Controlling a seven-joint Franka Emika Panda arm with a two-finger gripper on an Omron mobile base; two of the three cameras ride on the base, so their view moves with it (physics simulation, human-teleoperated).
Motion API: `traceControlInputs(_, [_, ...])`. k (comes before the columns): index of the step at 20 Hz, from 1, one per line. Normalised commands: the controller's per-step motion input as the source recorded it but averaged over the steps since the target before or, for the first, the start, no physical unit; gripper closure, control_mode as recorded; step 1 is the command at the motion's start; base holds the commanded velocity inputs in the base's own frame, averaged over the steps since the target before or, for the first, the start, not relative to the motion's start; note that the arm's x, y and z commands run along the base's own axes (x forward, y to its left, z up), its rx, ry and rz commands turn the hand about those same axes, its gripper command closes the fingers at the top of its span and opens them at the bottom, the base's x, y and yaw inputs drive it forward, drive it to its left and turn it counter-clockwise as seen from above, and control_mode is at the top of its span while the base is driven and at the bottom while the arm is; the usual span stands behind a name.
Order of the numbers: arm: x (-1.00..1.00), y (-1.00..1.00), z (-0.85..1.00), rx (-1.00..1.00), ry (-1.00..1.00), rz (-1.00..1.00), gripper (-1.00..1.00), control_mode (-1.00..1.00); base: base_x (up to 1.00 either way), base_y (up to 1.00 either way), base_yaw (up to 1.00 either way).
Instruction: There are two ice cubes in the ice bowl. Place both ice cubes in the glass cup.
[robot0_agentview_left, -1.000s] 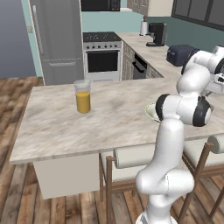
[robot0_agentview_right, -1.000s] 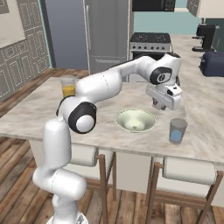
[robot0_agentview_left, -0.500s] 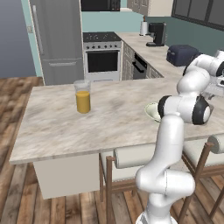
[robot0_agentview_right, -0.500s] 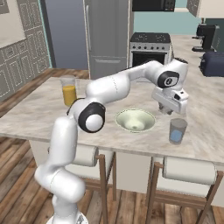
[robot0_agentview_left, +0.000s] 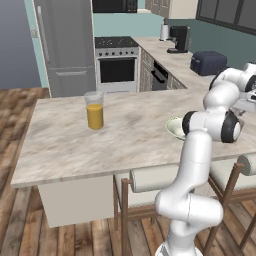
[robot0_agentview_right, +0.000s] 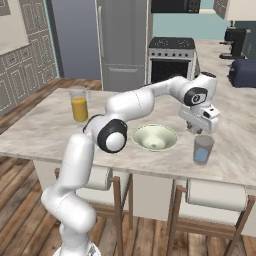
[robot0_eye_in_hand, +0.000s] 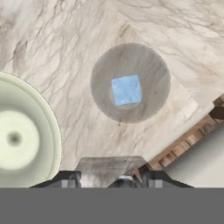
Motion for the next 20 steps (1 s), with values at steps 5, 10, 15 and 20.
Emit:
traceControlInputs(5, [0.19,-0.41,-0.18,0.02,0.00,0.00,1.00,-1.00,0.00,0.00,0.00])
traceControlInputs(10, [0.18,-0.25,-0.16,0.00,0.00,0.00,1.00,-1.00,0.00,0.00,0.00])
traceControlInputs(15, [0.17,-0.12,-0.15,0.00,0.00,0.00,1.00,-1.00,0.00,0.00,0.00])
traceControlInputs(20, [0.16,-0.07,-0.19,0.00,0.00,0.00,1.00,-1.00,0.00,0.00,0.00])
